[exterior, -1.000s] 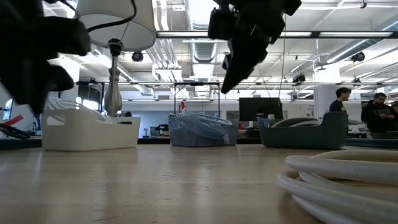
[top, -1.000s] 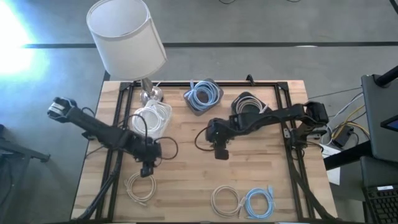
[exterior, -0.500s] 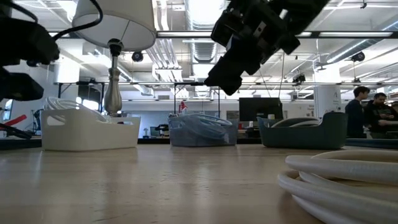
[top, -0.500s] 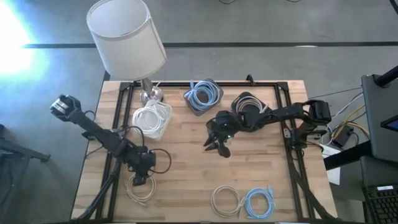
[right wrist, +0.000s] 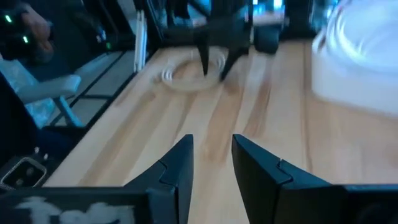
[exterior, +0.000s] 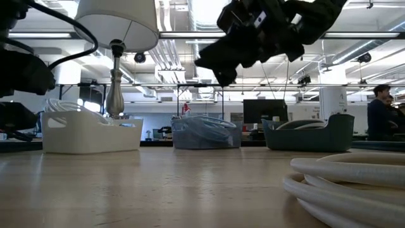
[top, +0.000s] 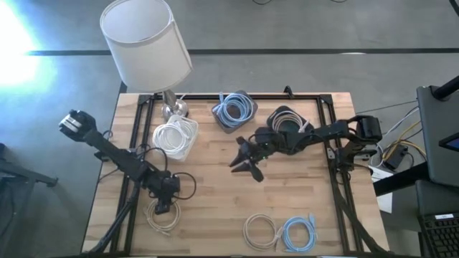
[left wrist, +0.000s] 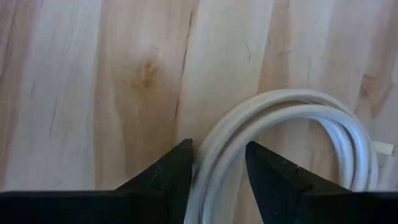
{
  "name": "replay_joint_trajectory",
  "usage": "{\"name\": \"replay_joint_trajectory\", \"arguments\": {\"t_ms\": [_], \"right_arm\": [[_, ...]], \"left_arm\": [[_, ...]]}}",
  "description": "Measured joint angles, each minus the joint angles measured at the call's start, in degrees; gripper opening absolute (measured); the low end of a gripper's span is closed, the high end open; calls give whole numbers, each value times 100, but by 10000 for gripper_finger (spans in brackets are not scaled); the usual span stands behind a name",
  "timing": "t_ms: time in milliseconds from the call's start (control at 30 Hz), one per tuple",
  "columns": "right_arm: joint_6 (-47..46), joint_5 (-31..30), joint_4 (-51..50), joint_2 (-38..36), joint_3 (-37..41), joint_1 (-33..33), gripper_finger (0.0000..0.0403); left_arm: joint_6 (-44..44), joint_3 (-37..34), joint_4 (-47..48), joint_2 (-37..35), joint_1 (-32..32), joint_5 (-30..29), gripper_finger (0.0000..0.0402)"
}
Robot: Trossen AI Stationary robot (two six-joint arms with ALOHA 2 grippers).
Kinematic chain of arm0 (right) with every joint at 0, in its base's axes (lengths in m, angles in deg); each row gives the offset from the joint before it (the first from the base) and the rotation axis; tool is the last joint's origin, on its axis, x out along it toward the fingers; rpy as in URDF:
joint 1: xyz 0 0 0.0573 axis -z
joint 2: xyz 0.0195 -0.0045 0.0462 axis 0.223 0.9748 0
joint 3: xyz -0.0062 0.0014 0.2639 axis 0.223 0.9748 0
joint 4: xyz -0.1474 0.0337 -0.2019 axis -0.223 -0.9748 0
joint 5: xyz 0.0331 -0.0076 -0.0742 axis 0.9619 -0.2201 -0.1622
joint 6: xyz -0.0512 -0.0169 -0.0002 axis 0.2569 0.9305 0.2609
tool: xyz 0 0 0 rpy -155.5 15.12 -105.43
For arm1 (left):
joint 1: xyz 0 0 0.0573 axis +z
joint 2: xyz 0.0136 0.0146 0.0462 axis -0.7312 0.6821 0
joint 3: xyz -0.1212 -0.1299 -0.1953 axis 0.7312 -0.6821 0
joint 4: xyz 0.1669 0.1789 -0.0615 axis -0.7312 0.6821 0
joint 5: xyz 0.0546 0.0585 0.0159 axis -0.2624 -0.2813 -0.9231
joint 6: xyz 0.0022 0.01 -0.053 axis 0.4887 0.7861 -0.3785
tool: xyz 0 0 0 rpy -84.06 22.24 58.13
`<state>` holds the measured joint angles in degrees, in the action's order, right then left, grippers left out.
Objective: Sort HDMI cables
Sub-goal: Put the left light brown HDMI cable into the green bin
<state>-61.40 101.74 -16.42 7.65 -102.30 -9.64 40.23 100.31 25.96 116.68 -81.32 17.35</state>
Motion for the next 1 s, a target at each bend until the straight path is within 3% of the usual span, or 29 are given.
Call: {"name": "replay_joint_trajectory", "arguments": {"t_ms": [167, 433, 533, 700, 833, 1000], "right_arm": [[4, -246, 429, 19, -37, -37, 109], [466, -437, 378, 61, -260, -155, 124], [599, -437, 346, 63, -326, -188, 136], [429, -459, 240, 63, -387, -190, 157], [-531, -690, 238, 63, -387, -190, 166], [-1258, -991, 274, 147, -382, -244, 169]], "left_arm": [[247, -30, -95, 0, -4, -172, 148], [494, 44, -246, 11, 2, -322, 39], [524, 162, -168, -15, 1, -674, 39], [1072, 644, -105, -81, 11, -2151, 46], [1802, 1120, 36, -81, 15, -4015, 65], [2681, 1593, 32, -83, 20, -6208, 56]]}}
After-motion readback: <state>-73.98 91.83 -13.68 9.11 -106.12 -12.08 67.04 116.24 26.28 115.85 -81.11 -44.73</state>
